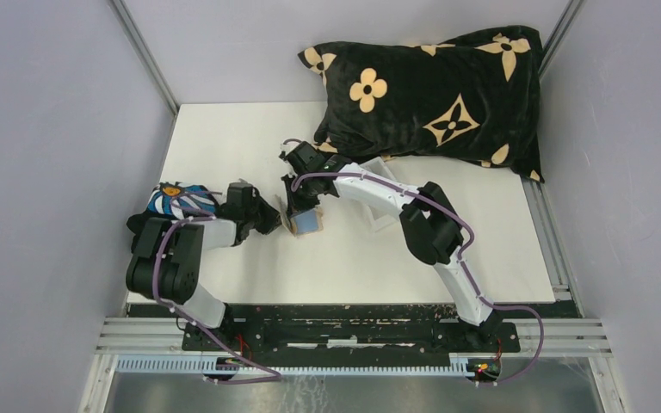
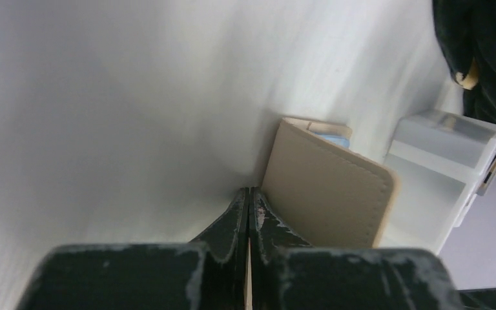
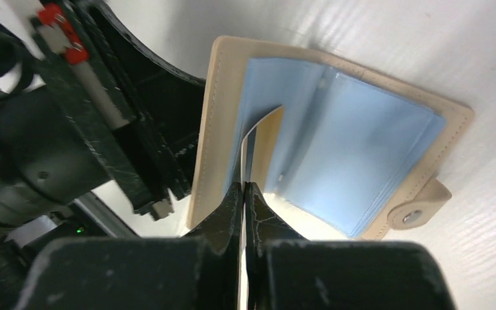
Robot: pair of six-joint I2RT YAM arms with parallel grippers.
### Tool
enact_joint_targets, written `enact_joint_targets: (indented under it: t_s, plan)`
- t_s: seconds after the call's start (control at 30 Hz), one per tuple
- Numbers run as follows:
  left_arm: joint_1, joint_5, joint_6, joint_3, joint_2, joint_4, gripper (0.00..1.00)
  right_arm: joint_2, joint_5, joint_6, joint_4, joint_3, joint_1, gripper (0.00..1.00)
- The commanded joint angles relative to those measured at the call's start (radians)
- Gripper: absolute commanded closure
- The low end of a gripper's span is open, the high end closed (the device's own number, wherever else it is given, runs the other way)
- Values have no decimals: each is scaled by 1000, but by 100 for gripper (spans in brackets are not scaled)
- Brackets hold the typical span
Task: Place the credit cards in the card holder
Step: Open the card holder at the center of the board.
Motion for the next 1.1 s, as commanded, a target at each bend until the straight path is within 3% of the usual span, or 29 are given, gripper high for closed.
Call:
enact_joint_targets:
  t_s: [0.0, 0.33, 0.9, 1.07]
  plan:
    - [-11, 130, 114, 42, 139, -54, 97, -37, -6, -6, 50, -44, 10, 99]
    - [-16, 282, 206, 199, 309, -97, 97, -35, 109, -35, 17, -30, -3, 99]
    - [-14, -144, 329, 363, 189, -567, 84, 65, 174, -67, -66, 116, -1, 99]
    - [-13, -183, 328, 397, 171, -624, 82, 82, 183, -74, -80, 148, 3, 99]
